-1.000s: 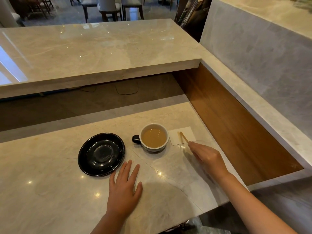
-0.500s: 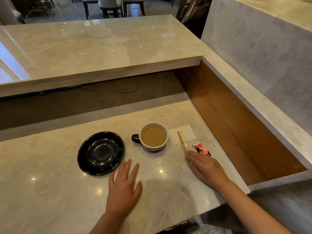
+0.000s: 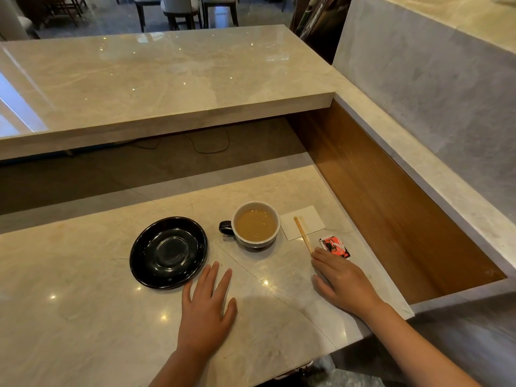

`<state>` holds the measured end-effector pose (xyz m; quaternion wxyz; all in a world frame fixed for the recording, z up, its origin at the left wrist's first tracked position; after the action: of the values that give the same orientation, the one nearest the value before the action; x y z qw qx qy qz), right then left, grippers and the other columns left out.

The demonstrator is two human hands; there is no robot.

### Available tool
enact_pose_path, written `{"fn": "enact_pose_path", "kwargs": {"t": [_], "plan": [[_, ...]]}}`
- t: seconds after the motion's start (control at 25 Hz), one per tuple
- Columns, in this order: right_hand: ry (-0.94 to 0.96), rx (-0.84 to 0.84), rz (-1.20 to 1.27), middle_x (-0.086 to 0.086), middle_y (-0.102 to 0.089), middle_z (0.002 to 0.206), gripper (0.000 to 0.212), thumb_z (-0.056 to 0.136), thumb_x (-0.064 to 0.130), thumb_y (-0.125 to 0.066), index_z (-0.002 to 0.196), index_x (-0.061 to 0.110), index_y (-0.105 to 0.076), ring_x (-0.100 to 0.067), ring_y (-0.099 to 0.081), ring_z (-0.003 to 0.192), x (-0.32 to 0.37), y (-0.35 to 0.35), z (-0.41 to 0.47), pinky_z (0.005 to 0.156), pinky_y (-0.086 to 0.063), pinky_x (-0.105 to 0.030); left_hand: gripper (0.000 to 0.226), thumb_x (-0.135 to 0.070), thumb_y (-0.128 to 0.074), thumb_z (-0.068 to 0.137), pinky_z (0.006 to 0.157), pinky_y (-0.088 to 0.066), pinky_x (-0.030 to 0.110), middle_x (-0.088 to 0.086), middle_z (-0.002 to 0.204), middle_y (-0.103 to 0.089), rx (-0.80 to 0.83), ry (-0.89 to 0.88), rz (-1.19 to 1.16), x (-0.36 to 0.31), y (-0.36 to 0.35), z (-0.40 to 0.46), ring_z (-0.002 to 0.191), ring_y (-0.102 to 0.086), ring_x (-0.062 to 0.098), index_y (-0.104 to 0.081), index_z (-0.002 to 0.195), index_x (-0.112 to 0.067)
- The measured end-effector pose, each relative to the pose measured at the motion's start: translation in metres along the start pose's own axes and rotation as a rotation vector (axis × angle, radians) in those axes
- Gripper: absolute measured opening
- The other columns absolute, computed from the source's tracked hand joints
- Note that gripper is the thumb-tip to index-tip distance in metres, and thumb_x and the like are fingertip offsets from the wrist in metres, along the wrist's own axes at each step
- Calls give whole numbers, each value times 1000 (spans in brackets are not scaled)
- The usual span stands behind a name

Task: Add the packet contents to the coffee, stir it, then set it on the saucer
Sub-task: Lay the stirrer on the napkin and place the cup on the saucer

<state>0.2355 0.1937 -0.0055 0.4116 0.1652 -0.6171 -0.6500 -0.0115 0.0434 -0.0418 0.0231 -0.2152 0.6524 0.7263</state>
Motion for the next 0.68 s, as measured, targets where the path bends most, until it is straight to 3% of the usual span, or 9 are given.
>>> {"fn": "enact_pose_path", "kwargs": {"t": [0.16, 0.28, 0.36, 0.44, 0.56, 0.68], "plan": [[18, -86, -5, -7, -67, 115, 39, 91, 37, -41, 108, 11, -65, -21, -56, 115, 15, 14, 10, 101, -41, -35, 57, -47, -34, 86, 104, -16, 55, 6, 148, -29, -7, 0, -2, 0, 0, 0, 136, -16, 19, -34, 140, -26], [33, -174, -4, -10, -71, 97, 33, 87, 33, -49, 101, 8, -67, -25, -65, 92, 41, 30, 39, 78, -55, -38, 58, -48, -34, 87, 106, -13, 53, 5, 149, -26, -2, 9, 8, 0, -1, -1, 136, -12, 17, -31, 141, -28], [28, -172, -33, -10, -69, 96, 37, 84, 38, -49, 104, 11, -65, -27, -65, 87, 62, 40, 66, 70, -52, -36, 58, -48, -33, 87, 106, -13, 52, 4, 149, -26, 1, 15, 17, 1, -1, -1, 136, -12, 16, -29, 141, -29], [-18, -109, -48, -10, -63, 110, 44, 81, 44, -54, 115, 16, -58, -28, -59, 98, 82, 46, 93, 74, -48, -38, 58, -48, -34, 86, 107, -10, 49, 4, 149, -27, 0, 15, 20, 0, 0, -1, 136, -13, 16, -30, 141, -29], [-129, 120, -40, -9, -38, 141, 71, 74, 52, -65, 134, 27, -35, -28, -36, 126, 100, 39, 124, 93, -41, -44, 58, -48, -34, 86, 106, -5, 44, 5, 148, -30, -4, 15, 18, -1, 2, -1, 135, -16, 17, -31, 140, -29], [-179, 294, -84, -10, -14, 154, 91, 70, 56, -68, 141, 31, -16, -32, -14, 139, 101, 26, 141, 102, -33, -53, 57, -47, -35, 86, 106, -2, 42, 5, 148, -30, -8, 11, 18, -1, 2, -1, 135, -14, 16, -30, 141, -29]]}}
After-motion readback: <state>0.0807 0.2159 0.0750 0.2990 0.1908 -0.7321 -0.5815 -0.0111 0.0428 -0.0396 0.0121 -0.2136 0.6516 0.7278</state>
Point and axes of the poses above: each hand's wrist, its own z-axis towards the middle knuckle, its own y-axis out of the back of the hand, x = y × z, the point moved 4 cm from there along z, towards the middle knuckle
